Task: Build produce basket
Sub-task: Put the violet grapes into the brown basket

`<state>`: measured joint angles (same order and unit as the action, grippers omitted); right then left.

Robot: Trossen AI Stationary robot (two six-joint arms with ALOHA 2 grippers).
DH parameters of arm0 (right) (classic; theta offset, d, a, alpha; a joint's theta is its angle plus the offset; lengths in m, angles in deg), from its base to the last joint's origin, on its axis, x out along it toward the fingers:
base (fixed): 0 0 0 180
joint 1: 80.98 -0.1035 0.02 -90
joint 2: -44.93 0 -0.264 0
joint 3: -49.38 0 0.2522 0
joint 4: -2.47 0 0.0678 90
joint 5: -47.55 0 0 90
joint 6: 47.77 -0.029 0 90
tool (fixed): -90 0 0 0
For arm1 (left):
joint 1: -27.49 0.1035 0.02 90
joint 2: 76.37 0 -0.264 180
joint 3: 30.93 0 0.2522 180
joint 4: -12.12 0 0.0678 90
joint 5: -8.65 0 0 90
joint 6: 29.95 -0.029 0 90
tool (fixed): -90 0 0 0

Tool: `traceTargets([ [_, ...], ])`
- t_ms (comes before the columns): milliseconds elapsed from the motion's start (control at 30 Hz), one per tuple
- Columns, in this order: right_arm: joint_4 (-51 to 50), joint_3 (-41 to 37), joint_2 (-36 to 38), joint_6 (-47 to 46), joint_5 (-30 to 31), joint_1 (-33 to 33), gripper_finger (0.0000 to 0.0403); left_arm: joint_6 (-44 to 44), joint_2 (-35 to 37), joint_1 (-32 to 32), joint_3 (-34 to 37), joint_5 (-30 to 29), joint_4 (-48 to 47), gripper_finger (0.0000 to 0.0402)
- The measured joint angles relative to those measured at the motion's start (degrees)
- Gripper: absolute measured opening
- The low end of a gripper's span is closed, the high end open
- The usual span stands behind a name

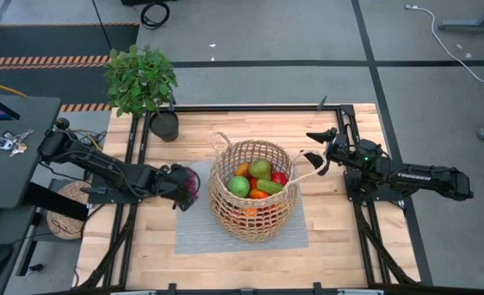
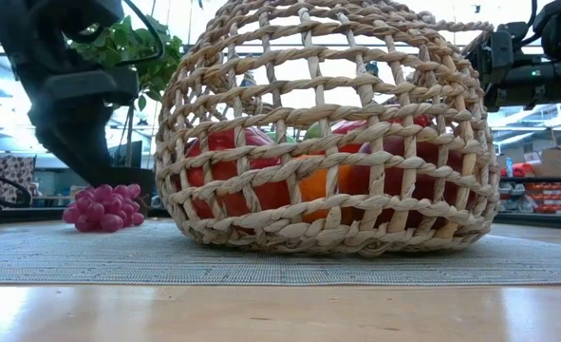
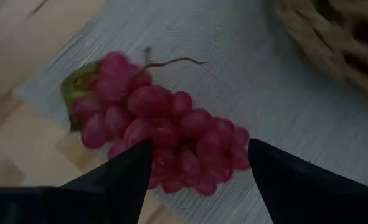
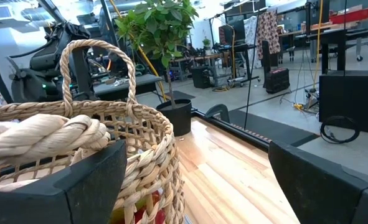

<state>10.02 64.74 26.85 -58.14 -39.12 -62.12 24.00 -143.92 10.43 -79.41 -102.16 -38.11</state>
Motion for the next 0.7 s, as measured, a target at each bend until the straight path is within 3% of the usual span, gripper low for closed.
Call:
traceTargets([
  [167, 0.02, 0.01, 0.00, 0.00, 0.00, 0.00, 0.0394, 8.90, 0.00, 1.67, 0.00, 0.11, 0.00, 0.0270],
  [467, 0.02, 0.00, 0.00, 0.00, -0.01, 0.00, 0.0394, 1.49, 0.02, 5.04, -4.86, 0.05, -4.13, 0.0270],
  [700, 0.02, 0.00, 0.00, 0.00, 0.00, 0.00, 0.0394, 6.17, 0.02, 6.41, -5.03, 0.05, -8.57, 0.0270],
])
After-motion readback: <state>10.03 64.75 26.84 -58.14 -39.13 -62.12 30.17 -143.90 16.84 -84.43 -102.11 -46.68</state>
